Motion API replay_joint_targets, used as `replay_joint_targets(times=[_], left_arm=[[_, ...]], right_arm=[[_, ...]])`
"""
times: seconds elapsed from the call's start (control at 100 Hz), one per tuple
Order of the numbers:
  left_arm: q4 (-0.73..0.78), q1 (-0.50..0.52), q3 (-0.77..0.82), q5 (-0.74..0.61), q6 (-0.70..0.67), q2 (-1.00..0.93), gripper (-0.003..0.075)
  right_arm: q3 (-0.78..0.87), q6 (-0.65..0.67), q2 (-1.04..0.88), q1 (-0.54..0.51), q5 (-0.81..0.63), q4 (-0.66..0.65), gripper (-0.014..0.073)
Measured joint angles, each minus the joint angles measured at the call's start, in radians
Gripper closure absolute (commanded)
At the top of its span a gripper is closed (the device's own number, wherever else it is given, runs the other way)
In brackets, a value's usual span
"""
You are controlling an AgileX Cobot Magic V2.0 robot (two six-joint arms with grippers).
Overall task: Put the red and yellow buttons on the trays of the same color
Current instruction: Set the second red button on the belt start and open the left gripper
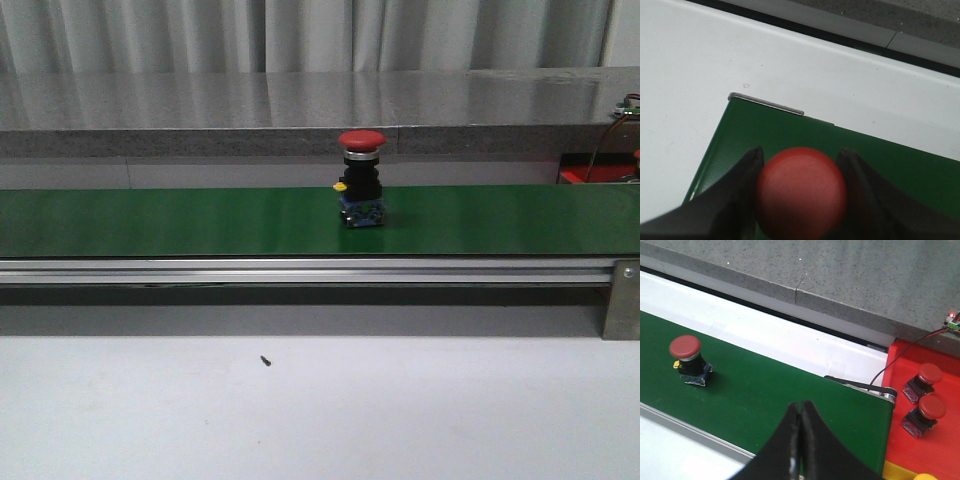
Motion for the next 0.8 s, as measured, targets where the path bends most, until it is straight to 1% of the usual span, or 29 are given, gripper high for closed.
replay_joint_targets(times=[0.25,0.32,0.37,0.44,0.49,0.51,0.56,0.63,0.66,0.7,0.8], left_arm=[[-0.001,0.0,0.019,-0.045,0.0,0.083,0.0736],[-0.001,0.0,0.02,-0.047,0.0,0.108,0.0701],[-0.005,0.0,0.02,-0.052,0.0,0.124,0.065],[-0.01,-0.002,0.02,-0.061,0.0,0.128,0.0538],[-0.013,-0.004,0.018,-0.061,0.0,0.128,0.0419],[-0.013,-0.004,0.018,-0.061,0.0,0.128,0.0387],[-0.013,-0.004,0.018,-0.062,0.0,0.128,0.026],[-0.013,-0.004,0.018,-0.062,0.0,0.128,0.0136],[-0.013,-0.008,0.02,-0.062,0.0,0.128,0.0106],[-0.013,-0.011,0.02,-0.06,0.0,0.122,0.0089],[-0.013,-0.031,0.02,-0.058,0.0,0.091,0.0092]], right_arm=[[0.0,0.0,0.0,0.0,0.0,0.0,0.0662],[0.0,0.0,0.0,0.0,0.0,0.0,0.0662],[0.0,0.0,0.0,0.0,0.0,0.0,0.0662],[0.0,0.0,0.0,0.0,0.0,0.0,0.0662],[0.0,0.0,0.0,0.0,0.0,0.0,0.0662],[0.0,0.0,0.0,0.0,0.0,0.0,0.0662],[0.0,0.0,0.0,0.0,0.0,0.0,0.0662],[0.0,0.0,0.0,0.0,0.0,0.0,0.0662],[0.0,0.0,0.0,0.0,0.0,0.0,0.0662],[0.0,0.0,0.0,0.0,0.0,0.0,0.0662],[0.0,0.0,0.0,0.0,0.0,0.0,0.0662]])
